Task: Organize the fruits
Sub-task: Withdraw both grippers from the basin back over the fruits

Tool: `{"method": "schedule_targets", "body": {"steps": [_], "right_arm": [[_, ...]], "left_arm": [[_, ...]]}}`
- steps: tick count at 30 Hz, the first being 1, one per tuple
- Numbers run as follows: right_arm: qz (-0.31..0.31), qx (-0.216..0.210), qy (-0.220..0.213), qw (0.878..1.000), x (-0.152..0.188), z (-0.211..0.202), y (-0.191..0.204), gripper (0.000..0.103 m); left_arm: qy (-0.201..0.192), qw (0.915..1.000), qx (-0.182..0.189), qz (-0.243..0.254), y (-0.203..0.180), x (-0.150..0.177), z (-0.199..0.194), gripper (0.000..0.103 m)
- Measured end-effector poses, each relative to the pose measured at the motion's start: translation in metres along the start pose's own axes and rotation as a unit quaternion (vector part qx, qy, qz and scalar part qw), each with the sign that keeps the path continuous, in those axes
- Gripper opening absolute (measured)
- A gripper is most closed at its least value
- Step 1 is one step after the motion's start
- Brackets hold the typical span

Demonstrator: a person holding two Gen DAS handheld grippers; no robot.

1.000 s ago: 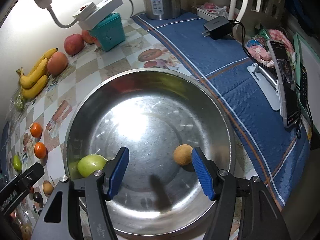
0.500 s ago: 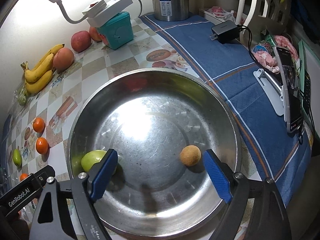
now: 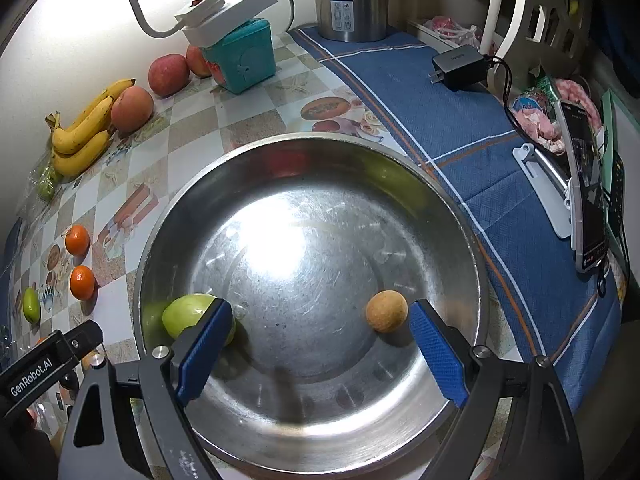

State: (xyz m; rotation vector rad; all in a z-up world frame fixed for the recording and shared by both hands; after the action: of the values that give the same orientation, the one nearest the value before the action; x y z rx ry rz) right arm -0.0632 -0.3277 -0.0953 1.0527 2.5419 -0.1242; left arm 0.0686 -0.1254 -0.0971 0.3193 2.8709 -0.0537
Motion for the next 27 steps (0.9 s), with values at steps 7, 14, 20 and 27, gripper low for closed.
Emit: {"method": "schedule_targets", "body": {"steps": [7, 14, 20, 27], "right_arm": [[-0.003, 0.001, -0.001, 1.0, 0.0, -0.001, 0.001, 0.103], [-0.004, -0.008, -0.001, 1.0, 0.003, -0.002, 0.004, 0.103], [-0.008, -0.023, -0.003, 1.0, 0.006, -0.004, 0.013, 0.103], [-0.014, -0.042, -0.019, 0.999, 0.008, -0.012, 0.025, 0.103]], "left_arm": [[-0.005, 1.0, -0.005, 0.005, 0.003, 0.001, 0.001, 0.103], [-0.016, 0.9994, -0.008, 0.029, 0.006, 0.002, -0.005, 0.103], [-0.033, 0.9979, -0.028, 0.047, 0.022, 0.002, -0.014, 0.103], [-0.044, 0.998, -0.027, 0.037, 0.051, 0.004, -0.025, 0.103]]}}
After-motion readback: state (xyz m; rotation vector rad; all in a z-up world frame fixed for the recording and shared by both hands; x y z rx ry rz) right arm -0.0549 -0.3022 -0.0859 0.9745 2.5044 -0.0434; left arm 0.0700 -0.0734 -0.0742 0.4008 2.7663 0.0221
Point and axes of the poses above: each gripper's, at about its wrist camera, not at the fingertips, and z roughly the way its jaws point, y to its left, x to its underside, the point moved 5 cm from there along z, roughly the way its jaws point, and after that the axes turned 2 degrees about y, right-handed, at the moved point
